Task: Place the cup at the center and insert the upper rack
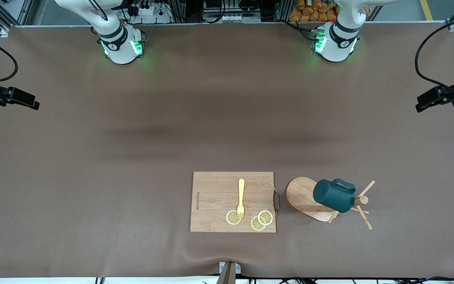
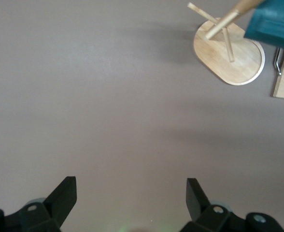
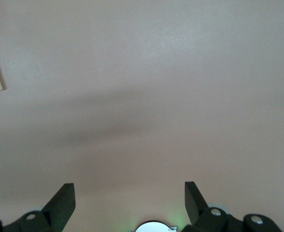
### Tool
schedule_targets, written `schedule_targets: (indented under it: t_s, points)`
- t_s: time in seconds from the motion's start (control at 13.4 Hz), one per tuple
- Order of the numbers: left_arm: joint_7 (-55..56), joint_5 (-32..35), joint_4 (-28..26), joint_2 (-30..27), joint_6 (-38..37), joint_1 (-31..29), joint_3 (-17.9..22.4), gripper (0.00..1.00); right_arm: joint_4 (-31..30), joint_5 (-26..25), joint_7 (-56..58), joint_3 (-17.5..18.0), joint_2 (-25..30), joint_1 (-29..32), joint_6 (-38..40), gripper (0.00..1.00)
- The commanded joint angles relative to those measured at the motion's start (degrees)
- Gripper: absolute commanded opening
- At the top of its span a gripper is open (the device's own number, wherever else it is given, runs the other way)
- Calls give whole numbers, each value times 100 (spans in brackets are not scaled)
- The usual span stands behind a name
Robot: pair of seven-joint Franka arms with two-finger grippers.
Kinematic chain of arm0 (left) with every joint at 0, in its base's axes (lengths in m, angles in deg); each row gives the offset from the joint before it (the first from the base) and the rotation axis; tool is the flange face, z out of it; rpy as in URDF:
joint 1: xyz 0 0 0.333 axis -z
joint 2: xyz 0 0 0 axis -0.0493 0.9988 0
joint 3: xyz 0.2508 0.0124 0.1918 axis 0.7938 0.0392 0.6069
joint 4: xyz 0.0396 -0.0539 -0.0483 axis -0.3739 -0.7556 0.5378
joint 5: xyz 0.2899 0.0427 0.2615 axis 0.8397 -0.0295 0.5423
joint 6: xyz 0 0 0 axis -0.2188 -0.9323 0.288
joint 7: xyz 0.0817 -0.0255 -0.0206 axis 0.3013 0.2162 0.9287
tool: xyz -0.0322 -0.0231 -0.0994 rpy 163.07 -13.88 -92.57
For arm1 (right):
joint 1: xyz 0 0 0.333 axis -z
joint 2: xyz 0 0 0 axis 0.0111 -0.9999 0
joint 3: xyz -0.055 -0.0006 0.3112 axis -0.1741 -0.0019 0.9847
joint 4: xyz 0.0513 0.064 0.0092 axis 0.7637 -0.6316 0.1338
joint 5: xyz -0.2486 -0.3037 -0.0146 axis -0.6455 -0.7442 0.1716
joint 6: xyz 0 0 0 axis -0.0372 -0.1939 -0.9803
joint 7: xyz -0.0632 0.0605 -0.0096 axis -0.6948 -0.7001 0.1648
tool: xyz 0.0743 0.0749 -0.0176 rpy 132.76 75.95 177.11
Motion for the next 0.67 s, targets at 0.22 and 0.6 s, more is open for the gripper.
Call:
schedule_targets:
  t_s: [0.22,0.6]
  points:
    - [-54,94,-235,-360,-17,-61,-606,100,26,103,64,54,42,79,12,100]
    - [-37,-47,-235,-343,1,-70,-606,100,35,103,56,54,42,79,12,100]
